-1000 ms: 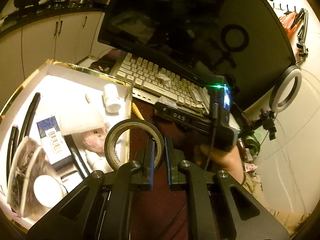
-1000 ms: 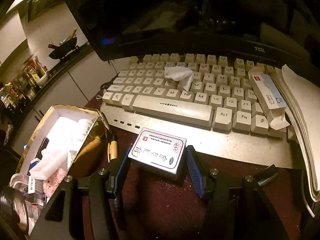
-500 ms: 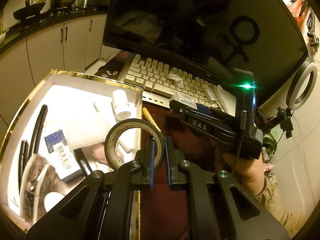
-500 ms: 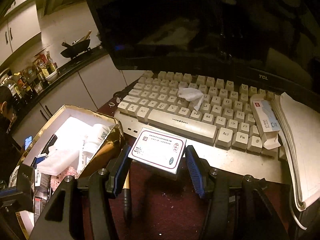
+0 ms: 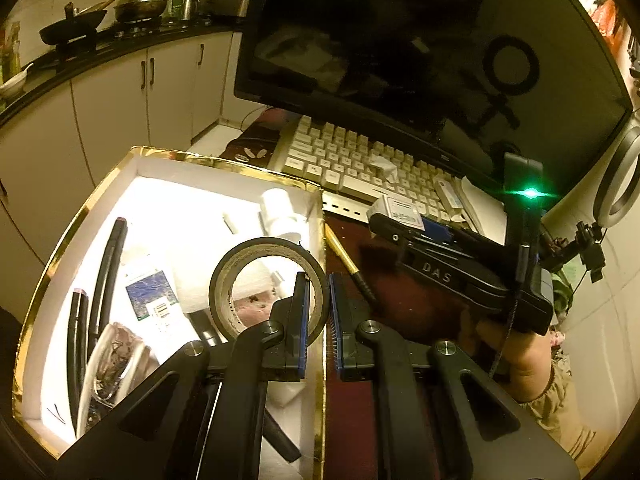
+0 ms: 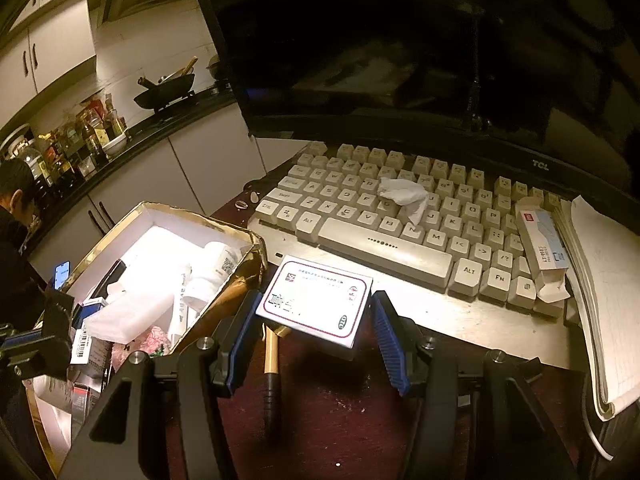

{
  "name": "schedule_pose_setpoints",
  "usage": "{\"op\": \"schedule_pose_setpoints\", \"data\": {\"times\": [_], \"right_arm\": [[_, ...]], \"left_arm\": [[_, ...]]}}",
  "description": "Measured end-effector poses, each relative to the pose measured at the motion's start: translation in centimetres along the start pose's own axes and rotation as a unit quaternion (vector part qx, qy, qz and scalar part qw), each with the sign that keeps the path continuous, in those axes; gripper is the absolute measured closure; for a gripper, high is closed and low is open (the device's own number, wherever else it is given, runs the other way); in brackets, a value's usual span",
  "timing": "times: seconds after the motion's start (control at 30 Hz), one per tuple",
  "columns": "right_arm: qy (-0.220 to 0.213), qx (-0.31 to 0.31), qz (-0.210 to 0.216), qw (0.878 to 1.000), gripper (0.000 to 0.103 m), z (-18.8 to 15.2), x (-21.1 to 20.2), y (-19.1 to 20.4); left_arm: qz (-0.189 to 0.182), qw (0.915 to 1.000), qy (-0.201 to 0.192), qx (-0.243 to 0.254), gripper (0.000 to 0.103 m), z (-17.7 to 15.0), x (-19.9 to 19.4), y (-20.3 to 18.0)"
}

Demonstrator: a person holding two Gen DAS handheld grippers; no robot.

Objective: Organize objects
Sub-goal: 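Carry the tape roll with the left gripper while the right carries the box over the tray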

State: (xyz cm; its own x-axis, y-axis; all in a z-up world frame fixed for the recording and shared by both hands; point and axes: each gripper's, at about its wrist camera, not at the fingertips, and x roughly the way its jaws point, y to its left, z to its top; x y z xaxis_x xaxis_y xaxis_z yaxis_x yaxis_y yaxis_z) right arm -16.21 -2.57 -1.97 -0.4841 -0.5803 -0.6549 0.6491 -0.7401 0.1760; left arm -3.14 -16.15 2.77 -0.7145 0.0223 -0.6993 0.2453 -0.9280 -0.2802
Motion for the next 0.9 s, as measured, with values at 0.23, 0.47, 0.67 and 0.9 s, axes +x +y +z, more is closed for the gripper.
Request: {"op": "schedule_pose_setpoints", "data": {"times": [0.23, 0.47, 0.67, 0.9], "right_arm": [[0.001, -0.004, 0.000, 1.000, 0.048, -0.1, 0.0, 0.0], [-0.001, -0.012, 0.002, 1.000, 0.048, -0.1, -0.2, 0.5], [-0.004, -0.021, 0.006, 1.000, 0.048, -0.2, -0.3, 1.0], [-0.007, -0.031, 0.011, 0.999, 0.048, -0.3, -0.3, 1.5]], "left_arm": [[0.010, 0.9999, -0.002, 0.002, 0.094, 0.2, -0.2, 0.1], [0.021, 0.9998, -0.005, 0.006, 0.094, 0.5, -0.4, 0.4], [0.034, 0.9994, -0.005, 0.009, 0.094, 1.0, -0.5, 0.9], [0.056, 0.9984, -0.009, 0.006, 0.094, 2.0, -1.0, 2.5]]}}
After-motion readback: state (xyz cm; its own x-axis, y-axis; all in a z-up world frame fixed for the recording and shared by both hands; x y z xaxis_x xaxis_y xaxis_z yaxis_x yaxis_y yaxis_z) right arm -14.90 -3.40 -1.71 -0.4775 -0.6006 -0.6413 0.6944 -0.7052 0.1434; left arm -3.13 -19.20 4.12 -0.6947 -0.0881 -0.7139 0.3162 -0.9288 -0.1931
